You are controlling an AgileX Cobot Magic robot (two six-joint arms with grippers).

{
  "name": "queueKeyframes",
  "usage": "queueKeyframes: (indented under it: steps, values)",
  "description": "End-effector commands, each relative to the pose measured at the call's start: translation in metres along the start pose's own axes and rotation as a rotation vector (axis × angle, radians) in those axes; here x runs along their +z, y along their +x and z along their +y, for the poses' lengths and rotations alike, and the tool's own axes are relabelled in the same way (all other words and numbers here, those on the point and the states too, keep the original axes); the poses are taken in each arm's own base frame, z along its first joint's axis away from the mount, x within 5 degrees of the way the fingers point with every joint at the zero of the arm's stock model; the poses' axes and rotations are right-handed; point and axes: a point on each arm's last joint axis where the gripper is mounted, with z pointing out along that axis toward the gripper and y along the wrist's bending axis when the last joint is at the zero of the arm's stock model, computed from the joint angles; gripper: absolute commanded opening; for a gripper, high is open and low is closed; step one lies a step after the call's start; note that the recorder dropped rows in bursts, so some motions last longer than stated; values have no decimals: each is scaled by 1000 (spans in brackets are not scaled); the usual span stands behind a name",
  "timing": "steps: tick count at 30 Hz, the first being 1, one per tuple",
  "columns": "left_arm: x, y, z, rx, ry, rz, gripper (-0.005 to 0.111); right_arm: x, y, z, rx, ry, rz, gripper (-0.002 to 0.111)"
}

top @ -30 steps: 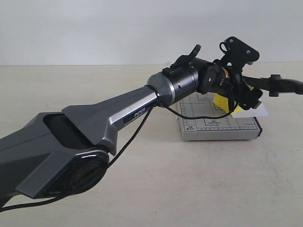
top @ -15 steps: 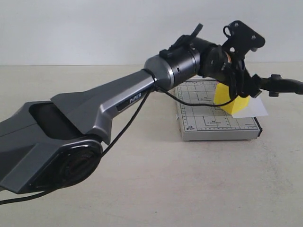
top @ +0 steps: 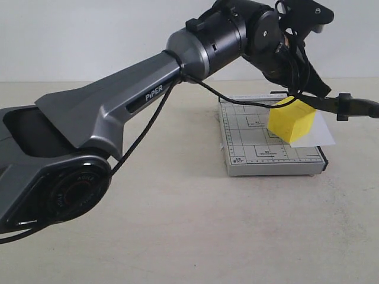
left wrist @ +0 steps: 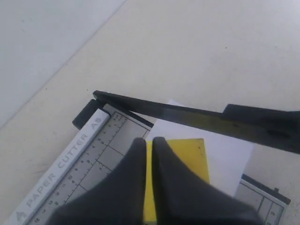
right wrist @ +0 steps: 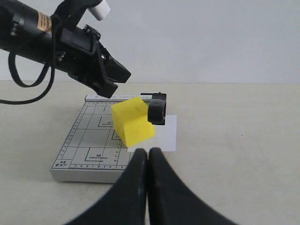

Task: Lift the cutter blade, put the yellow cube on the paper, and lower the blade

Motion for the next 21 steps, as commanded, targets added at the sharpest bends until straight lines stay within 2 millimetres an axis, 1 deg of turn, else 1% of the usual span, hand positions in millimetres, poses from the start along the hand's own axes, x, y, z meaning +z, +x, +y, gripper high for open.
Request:
queueKeyframes:
  steps: [1,4,9,12,15,18,19,21]
  values:
    - [-7,-7,17,-181,-19,-62,5,0,-2,0,2,-3,-18,0]
    - [-13,-10,22,-275,8,-63,5,0,-2,0,2,-3,-18,0]
    - [-26,-15,21,-265,27,-21,5,0,-2,0,2,-3,-18,0]
    - [-37,-22,21,-275,27,-32,5,0,-2,0,2,-3,-18,0]
    - [-56,-34,18,-324,85,-55,5,0,-2,0,2,-3,-14,0]
    - [-78,-53,4,-311,111,-132,5,0,-2,0,2,-3,-14,0]
    - [-83,-57,1,-289,113,-153,5,0,-2,0,2,-3,-14,0]
    - [-97,-68,-2,-281,110,-203,5,0,-2,0,2,-3,-14,0]
